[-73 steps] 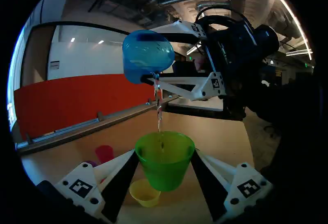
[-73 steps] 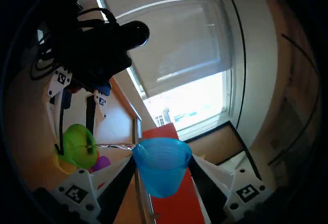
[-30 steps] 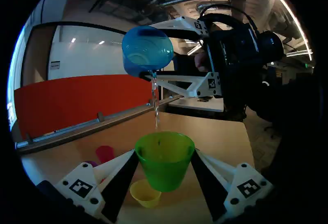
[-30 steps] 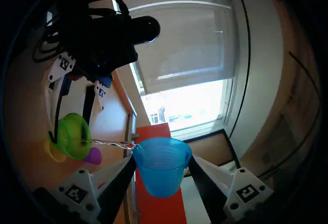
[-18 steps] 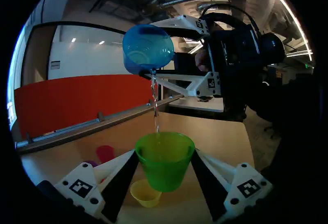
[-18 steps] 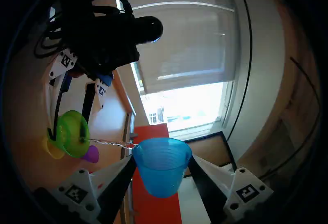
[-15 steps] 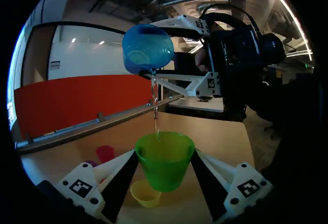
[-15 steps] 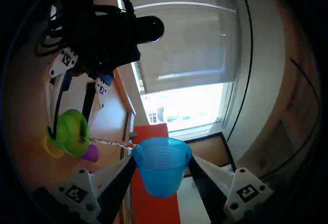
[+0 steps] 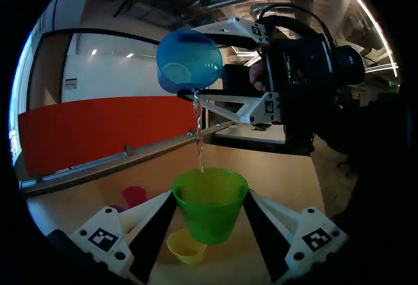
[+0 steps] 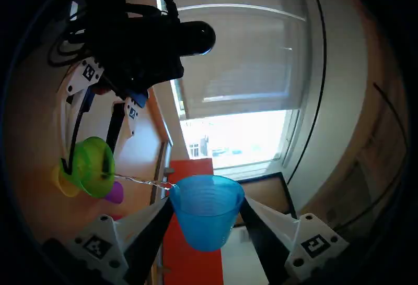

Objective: Pour water

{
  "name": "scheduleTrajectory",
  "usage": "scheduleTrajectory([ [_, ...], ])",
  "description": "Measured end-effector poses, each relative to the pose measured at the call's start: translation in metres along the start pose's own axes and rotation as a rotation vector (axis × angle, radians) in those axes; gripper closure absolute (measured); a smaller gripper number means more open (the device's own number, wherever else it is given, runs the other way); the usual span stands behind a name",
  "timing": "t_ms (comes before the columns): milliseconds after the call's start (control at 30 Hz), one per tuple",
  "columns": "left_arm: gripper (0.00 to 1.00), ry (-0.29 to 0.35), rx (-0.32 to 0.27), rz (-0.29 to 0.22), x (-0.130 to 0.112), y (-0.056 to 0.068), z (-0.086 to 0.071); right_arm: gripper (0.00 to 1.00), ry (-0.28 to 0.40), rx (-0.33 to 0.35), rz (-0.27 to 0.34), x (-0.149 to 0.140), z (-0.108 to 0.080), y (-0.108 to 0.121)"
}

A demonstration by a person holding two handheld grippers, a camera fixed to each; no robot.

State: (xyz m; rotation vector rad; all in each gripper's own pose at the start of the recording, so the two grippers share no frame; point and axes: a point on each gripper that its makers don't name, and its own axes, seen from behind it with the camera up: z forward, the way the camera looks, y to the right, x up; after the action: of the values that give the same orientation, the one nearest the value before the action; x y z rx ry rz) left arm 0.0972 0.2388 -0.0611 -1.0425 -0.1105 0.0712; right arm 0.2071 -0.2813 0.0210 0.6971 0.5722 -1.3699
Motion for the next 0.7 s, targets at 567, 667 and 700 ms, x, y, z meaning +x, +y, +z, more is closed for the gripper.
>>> scheduleTrajectory([
  [567,0.14,0.011,0.001,0.005,0.0035,-0.0007,-0.0008,0.10,0.008,-0.009,-0.059,0.0048,0.0022,0.0047],
  [667,0.14,0.014,0.004,0.005,0.0048,-0.0012,-0.0006,0.11,0.010,-0.014,-0.073,0.0059,0.0021,0.0064],
  [700,0.14,0.014,0.004,0.004,0.0050,-0.0013,-0.0006,0.11,0.010,-0.015,-0.077,0.0061,0.0021,0.0067],
])
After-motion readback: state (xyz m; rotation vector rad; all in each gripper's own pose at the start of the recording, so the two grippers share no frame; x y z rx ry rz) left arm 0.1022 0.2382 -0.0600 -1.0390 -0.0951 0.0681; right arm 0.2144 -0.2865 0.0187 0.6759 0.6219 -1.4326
